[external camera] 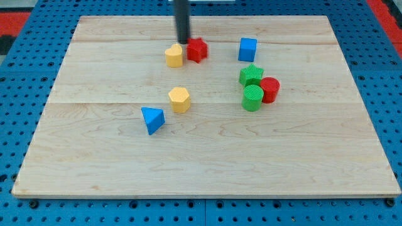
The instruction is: Place the red star towards the bottom left side of the green circle
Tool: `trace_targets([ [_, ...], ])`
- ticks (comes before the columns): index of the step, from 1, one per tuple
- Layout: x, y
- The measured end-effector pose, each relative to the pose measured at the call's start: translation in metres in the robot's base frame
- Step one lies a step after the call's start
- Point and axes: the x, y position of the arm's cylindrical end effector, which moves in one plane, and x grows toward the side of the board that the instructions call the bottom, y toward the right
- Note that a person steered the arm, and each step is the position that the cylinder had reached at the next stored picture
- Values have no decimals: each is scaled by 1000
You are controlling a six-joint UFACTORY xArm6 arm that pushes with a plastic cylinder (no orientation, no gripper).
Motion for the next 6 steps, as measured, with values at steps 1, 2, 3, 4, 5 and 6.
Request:
trace_targets([
  [1,55,36],
  [2,93,62],
  [3,64,48],
  [4,105,30],
  [5,137,45],
  [6,95,30],
])
